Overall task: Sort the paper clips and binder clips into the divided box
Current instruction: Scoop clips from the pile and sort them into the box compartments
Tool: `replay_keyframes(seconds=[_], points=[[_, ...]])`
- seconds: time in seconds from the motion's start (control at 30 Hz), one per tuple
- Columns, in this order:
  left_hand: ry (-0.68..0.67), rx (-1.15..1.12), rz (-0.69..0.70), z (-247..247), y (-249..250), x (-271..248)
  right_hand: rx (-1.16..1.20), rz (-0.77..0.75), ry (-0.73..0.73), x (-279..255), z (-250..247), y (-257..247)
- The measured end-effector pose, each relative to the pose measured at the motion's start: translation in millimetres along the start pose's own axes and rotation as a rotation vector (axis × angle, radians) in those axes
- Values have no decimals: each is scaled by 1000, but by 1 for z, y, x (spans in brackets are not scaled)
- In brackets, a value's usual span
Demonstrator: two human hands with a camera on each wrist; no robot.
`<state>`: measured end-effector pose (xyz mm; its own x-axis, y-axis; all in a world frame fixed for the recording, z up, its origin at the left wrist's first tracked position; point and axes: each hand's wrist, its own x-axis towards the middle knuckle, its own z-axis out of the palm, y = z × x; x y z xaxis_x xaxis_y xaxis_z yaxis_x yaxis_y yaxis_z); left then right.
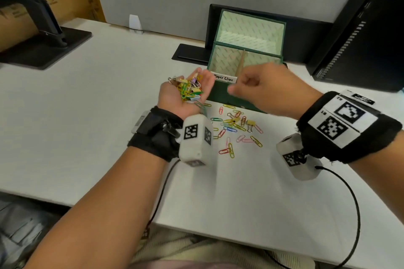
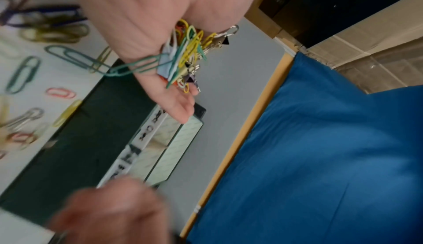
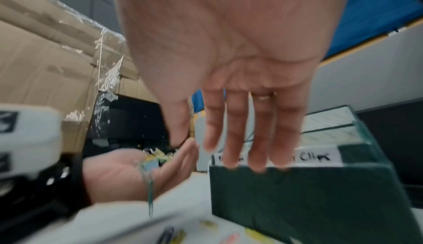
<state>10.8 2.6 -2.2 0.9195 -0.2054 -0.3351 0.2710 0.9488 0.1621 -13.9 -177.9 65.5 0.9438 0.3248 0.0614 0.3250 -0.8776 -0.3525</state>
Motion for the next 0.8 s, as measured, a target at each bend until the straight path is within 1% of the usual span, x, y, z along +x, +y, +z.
replay_keyframes(seconds=[0.07,0.1,0.13,0.17,0.2,0.27,0.37,0.43,0.5,0.6,0.7,0.8], points=[[-10,-26,32,-4,11,2,-193,114,-250,-2,12,10],[-14,-31,42,-6,16,4,-271,169,-340,-2,21,15],[-18,-27,48,-9,19,5,-330,210,-393,-1,30,21],[-18,-27,50,-11,23,7,-367,235,-411,1,38,26],[-17,-30,50,-13,26,9,-372,249,-405,3,45,27],[-17,-38,65,-15,31,12,-296,245,-383,8,56,22],[2,-13,62,-17,36,17,-187,159,-394,14,61,6],[11,7,50,-17,39,18,-214,143,-356,21,63,0],[11,10,46,-18,40,19,-272,166,-315,27,66,-6],[6,19,47,-17,38,19,-334,175,-346,31,78,-18],[8,28,44,-17,36,18,-349,43,-387,34,88,-26],[11,24,47,-18,35,18,-271,-114,-377,35,84,-24]])
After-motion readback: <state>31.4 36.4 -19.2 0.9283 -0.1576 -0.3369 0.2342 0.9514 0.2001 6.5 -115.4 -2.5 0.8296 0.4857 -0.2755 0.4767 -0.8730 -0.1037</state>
